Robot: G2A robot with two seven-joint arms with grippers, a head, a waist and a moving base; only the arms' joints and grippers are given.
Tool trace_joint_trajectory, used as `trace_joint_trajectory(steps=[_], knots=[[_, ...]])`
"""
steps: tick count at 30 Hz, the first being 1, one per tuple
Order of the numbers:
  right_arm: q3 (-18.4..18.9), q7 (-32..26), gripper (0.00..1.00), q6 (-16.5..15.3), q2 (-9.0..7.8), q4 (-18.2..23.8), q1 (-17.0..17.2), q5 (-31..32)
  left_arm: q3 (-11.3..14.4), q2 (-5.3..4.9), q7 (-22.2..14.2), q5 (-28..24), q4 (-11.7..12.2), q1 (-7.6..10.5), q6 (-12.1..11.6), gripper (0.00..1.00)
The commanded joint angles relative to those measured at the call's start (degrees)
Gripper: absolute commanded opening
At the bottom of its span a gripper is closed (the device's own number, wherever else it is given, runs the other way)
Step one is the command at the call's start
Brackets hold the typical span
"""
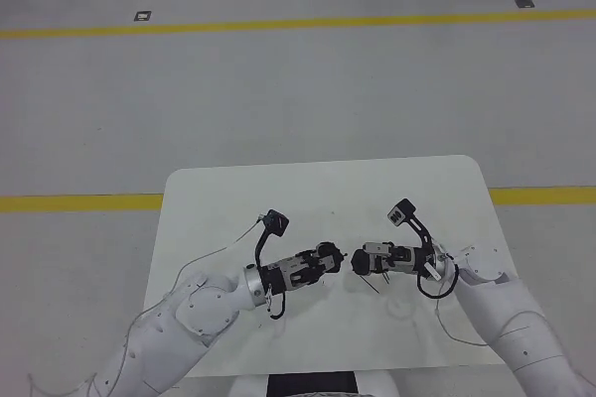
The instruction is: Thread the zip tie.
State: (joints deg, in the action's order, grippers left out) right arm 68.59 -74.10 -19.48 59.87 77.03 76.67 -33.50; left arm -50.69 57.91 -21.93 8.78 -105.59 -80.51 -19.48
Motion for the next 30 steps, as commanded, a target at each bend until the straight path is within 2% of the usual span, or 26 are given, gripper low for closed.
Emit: trace_joint_trajectory(steps=[1,5,10,19,23,28,29,30], knots=[[0.0,0.0,1.00,0.0,0.00,0.0,0.0,0.0,0.0,0.00,0.0,0.0,0.0,0.00,0.0,0.00],[0.0,0.0,1.00,0.0,0.00,0.0,0.0,0.0,-0.2,0.05,0.6,-0.3,0.9,0.03,0.0,0.00],[0.0,0.0,1.00,0.0,0.00,0.0,0.0,0.0,-2.1,-0.48,-0.9,-4.7,1.2,-0.66,0.0,0.00],[0.0,0.0,1.00,0.0,0.00,0.0,0.0,0.0,-6.9,-2.00,-3.4,-7.7,-1.0,-3.78,0.0,0.00],[0.0,0.0,1.00,0.0,0.00,0.0,0.0,0.0,-7.5,-2.22,-3.6,-8.1,-1.1,-4.45,0.0,0.00],[0.0,0.0,1.00,0.0,0.00,0.0,0.0,0.0,-7.5,-2.22,-3.6,-8.1,-1.1,-4.45,0.0,0.00],[0.0,0.4,1.00,0.0,-0.01,0.0,0.0,0.4,-7.5,-2.22,-3.6,-8.1,-1.1,-4.45,0.0,0.00],[0.5,2.2,1.00,0.1,-0.26,0.6,-0.2,4.0,-7.5,-2.22,-3.6,-8.1,-1.1,-4.45,0.0,0.00]])
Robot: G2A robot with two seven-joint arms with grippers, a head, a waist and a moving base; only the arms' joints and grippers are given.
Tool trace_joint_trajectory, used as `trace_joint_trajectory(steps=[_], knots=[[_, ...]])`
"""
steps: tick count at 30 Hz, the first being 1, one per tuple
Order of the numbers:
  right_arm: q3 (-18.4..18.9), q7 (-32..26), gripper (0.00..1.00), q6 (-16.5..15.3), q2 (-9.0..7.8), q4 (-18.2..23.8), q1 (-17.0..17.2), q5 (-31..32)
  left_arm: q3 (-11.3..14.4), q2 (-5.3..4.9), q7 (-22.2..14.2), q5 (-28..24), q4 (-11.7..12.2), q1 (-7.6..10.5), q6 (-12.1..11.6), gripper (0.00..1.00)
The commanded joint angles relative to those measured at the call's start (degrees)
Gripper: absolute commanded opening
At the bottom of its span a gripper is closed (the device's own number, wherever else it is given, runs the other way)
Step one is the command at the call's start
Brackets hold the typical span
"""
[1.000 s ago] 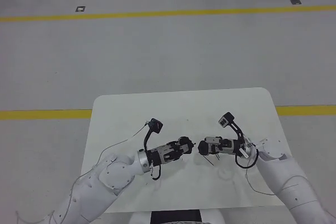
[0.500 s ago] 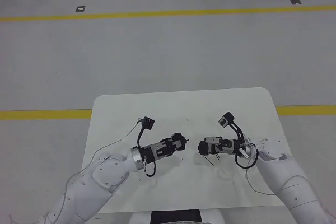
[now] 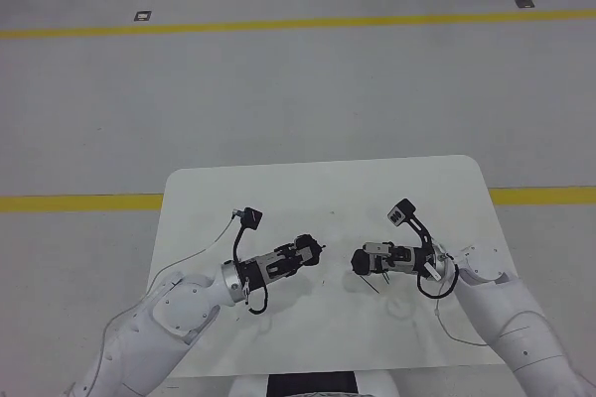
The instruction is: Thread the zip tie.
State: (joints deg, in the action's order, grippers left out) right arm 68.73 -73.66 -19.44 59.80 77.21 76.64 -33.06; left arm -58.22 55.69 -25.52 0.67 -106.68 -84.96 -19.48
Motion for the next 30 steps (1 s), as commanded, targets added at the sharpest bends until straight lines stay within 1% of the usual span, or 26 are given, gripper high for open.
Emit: trace_joint_trajectory(steps=[1,4,6,9,10,13,14,16,17,26,27,28,30], knots=[[0.9,2.3,1.00,0.3,-0.47,1.1,-0.2,6.6,0.0,0.00,0.0,0.0,0.0,0.00,0.0,0.00],[3.0,2.7,1.00,2.1,-1.58,3.6,-0.2,16.5,0.0,0.00,0.0,0.0,0.0,0.00,0.0,0.00],[4.4,2.4,1.00,3.2,-2.21,5.3,0.2,20.4,0.0,0.00,0.0,0.0,0.0,0.00,0.0,0.00],[5.8,0.8,1.00,3.8,-2.96,7.2,0.4,24.8,0.0,0.00,0.0,0.0,0.0,0.00,0.0,0.00],[6.2,-0.5,1.00,3.7,-3.29,8.3,0.2,27.3,0.0,0.00,0.0,0.0,0.0,0.00,0.0,0.00],[5.9,-3.5,1.00,3.6,-3.88,10.8,-0.2,32.6,0.0,0.00,0.0,0.0,0.0,0.00,0.0,0.00],[5.4,-5.2,1.00,3.5,-4.06,11.6,-0.5,34.7,0.0,0.00,0.0,0.0,0.0,0.00,0.0,0.00],[3.5,-6.0,1.00,3.3,-4.40,13.0,-0.7,39.1,0.0,0.00,0.0,0.0,0.0,0.00,0.0,0.00],[2.9,-6.0,1.00,3.6,-4.55,13.2,-0.9,40.5,0.0,0.00,0.0,0.0,0.0,0.00,0.0,0.00],[2.9,-5.5,1.00,3.6,-4.55,13.3,-0.9,40.9,0.0,0.00,0.0,0.0,0.0,0.00,0.0,0.00],[2.4,-4.2,1.00,3.2,-4.63,14.3,-0.8,43.9,0.0,0.00,0.0,0.0,0.0,0.00,0.0,0.00],[1.8,-4.2,1.00,3.0,-4.71,14.9,-0.8,46.2,0.0,0.00,0.0,0.0,0.0,0.00,0.0,0.00],[0.9,-3.6,1.00,3.8,-4.75,15.3,-1.3,49.1,0.0,0.00,0.0,0.0,0.0,0.00,0.0,0.00]])
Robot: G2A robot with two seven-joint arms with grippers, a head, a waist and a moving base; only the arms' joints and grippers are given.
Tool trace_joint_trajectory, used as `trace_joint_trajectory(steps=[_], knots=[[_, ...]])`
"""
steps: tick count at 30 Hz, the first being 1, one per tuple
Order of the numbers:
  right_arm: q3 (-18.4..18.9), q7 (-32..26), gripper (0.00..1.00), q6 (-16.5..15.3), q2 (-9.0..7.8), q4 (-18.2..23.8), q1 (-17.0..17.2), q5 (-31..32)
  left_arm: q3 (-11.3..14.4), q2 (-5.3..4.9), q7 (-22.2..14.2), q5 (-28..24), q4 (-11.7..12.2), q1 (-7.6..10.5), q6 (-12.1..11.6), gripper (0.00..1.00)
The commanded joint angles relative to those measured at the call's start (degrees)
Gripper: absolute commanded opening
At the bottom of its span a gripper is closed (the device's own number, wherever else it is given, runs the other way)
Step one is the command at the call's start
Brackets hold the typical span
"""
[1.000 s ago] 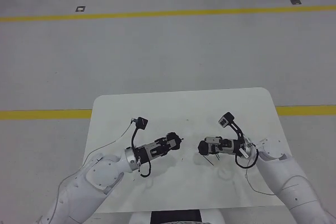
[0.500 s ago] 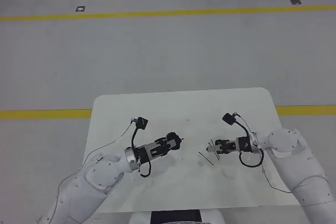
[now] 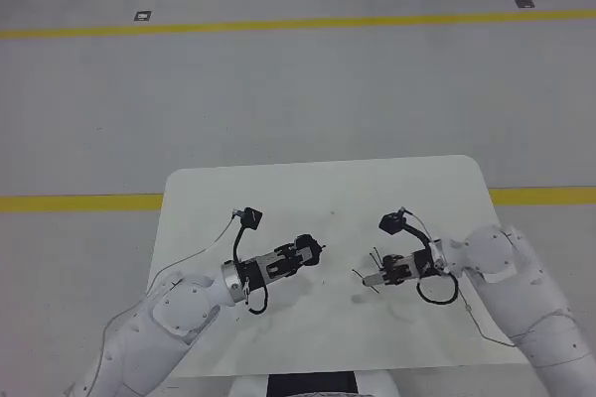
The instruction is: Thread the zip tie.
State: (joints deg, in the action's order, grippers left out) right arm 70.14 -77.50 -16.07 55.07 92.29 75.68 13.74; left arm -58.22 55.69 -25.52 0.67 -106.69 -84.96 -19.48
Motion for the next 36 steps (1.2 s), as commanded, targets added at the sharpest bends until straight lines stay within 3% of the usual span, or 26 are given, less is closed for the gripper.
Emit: trace_joint_trajectory(steps=[1,8,13,34,35,36], knots=[[-1.2,-0.1,1.00,-0.3,-0.01,0.5,-0.8,3.3,0.0,0.00,0.0,0.0,0.0,0.00,0.0,0.00],[-6.7,0.4,1.00,0.0,0.51,1.1,-5.3,11.2,0.0,0.00,0.0,0.0,0.0,0.00,0.0,0.00],[-10.6,0.4,1.00,1.8,1.08,-0.7,-7.8,15.2,0.0,0.00,0.0,0.0,0.0,0.00,0.0,0.00],[-10.3,3.2,1.00,-0.1,0.54,-2.0,-6.9,14.1,0.0,0.00,0.0,0.0,0.0,0.00,0.0,0.00],[-10.2,3.2,0.94,-0.3,0.48,-2.0,-6.9,14.1,0.0,0.00,0.0,0.0,0.0,0.00,0.0,0.00],[-10.2,3.3,0.79,-0.4,0.43,-2.0,-6.9,14.2,0.0,0.00,0.0,0.0,0.0,0.00,0.0,0.00]])
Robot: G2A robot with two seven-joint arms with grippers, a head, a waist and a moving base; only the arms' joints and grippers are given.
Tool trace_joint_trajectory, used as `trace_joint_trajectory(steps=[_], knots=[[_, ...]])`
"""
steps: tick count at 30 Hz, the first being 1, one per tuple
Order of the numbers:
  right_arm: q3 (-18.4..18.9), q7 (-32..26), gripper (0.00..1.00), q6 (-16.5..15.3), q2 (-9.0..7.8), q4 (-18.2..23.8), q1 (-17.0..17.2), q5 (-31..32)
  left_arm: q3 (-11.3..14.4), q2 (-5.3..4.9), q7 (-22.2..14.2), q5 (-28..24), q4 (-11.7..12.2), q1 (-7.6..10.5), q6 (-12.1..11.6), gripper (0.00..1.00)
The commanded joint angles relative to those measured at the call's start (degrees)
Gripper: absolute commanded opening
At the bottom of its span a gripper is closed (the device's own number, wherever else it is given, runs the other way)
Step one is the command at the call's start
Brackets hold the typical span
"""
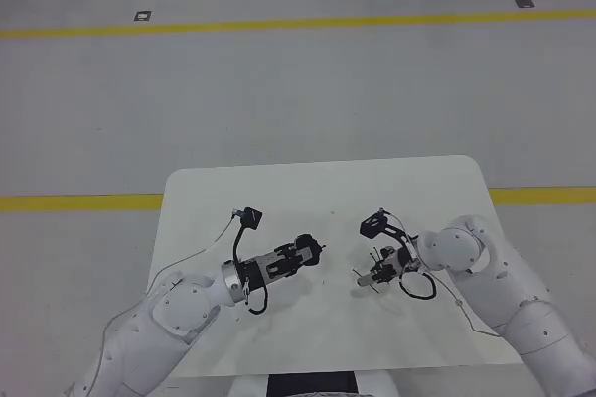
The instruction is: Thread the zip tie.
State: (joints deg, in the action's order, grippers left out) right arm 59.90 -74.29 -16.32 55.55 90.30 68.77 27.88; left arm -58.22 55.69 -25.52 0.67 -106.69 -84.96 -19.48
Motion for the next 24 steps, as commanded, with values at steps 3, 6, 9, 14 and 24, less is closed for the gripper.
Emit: trace_joint_trajectory(steps=[3,6,9,14,24], knots=[[0.1,0.1,0.44,-0.6,-0.24,0.1,0.1,0.3,0.0,0.00,0.0,0.0,0.0,0.00,0.0,0.00],[0.0,0.1,0.36,-1.0,-0.38,0.2,0.1,0.7,0.0,0.00,0.0,0.0,0.0,0.00,0.0,0.00],[0.0,0.4,0.33,-1.0,-0.49,0.2,0.1,0.8,0.0,0.00,0.0,0.0,0.0,0.00,0.0,0.00],[-0.2,0.8,0.31,-0.4,-0.66,0.1,0.2,1.6,0.0,0.00,0.0,0.0,0.0,0.00,0.0,0.00],[-1.0,1.9,0.27,1.0,-0.81,-0.1,-0.1,3.6,0.0,0.00,0.0,0.0,0.0,0.00,0.0,0.00]])
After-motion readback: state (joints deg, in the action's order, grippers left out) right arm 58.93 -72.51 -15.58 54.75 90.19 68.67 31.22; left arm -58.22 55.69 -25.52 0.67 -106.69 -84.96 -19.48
